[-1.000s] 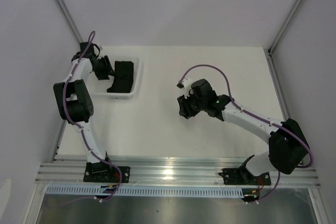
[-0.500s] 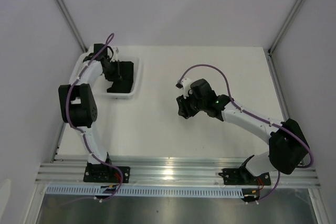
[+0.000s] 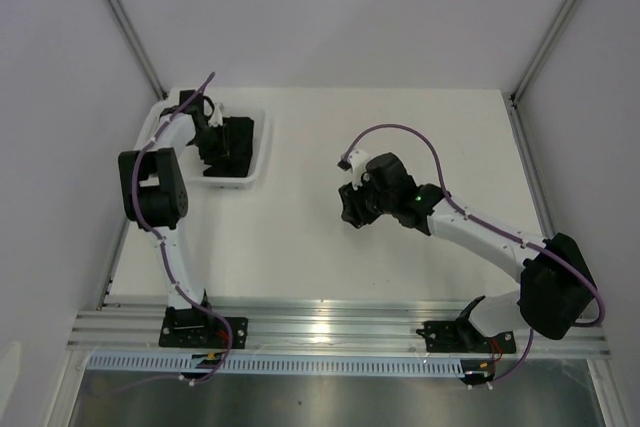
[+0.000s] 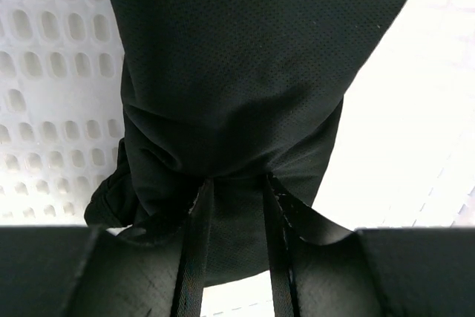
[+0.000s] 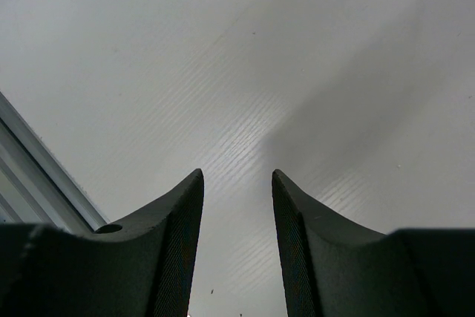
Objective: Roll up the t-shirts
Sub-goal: Place the rolled tshirt into the container
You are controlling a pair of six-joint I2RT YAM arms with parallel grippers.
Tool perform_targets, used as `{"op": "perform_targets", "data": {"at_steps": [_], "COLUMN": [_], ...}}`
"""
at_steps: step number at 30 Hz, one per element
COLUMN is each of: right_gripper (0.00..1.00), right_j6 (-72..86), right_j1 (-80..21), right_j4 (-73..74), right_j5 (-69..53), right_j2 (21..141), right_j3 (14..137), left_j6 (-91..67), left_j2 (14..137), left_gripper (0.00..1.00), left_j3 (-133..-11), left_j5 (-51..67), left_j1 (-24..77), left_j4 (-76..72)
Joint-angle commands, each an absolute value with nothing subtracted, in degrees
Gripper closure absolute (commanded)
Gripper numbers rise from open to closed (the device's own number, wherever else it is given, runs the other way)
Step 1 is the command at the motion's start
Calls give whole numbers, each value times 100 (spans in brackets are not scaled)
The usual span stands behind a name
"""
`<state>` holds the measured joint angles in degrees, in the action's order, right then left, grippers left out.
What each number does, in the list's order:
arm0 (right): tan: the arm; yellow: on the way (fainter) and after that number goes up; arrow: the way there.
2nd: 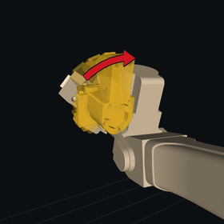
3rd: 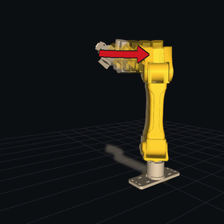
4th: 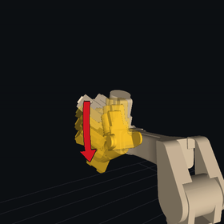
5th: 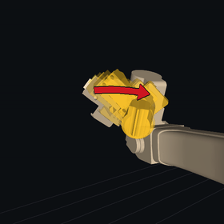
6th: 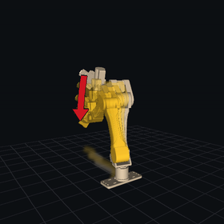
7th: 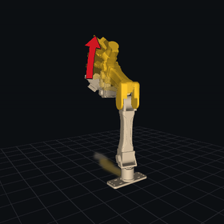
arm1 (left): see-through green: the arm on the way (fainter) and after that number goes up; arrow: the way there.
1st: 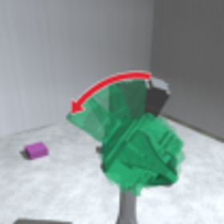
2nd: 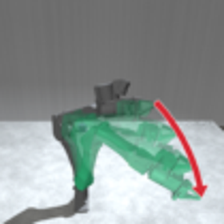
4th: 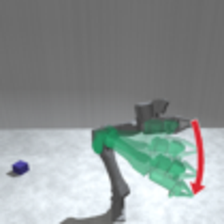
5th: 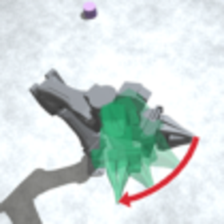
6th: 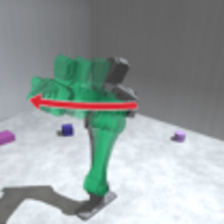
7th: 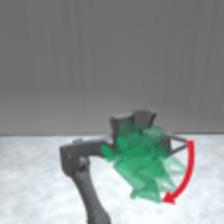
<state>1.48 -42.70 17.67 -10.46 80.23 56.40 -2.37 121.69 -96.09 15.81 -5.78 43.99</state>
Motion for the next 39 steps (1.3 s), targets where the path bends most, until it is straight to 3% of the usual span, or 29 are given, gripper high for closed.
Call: {"op": "perform_targets", "data": {"at_steps": [1,6,10,14,21,30,39], "right_gripper": [55,52,39,1,1,1,1], "right_j6": [123,26,26,26,902,1757,1960], "right_j1": [-4307,-4141,-3815,-3577,-3331,-3217,-3217], "right_j4": [1573,1485,1503,1389,1318,2469,2250], "right_j5": [-897,-835,-651,-379,1008,2845,2892], "right_j2": [7805,7778,7857,7919,8112,8815,8877], "right_j3": [5607,5905,6222,6416,6767,7750,7743], "left_j6": [-159,-18,298,615,624,738,887], "left_j2": [11604,10838,10135,9853,9589,9422,9071], "left_gripper": [63,59,52,50,49,48,45], "left_j3": [-9527,-9396,-9115,-9000,-8710,-8622,-8385], "left_j5": [1600,1556,1065,274,-316,-712,-993], "left_j1": [-536,-378,-378,-404,-694,-1081,-1467], "left_j4": [4413,4325,4079,3929,3727,3630,3516]}}
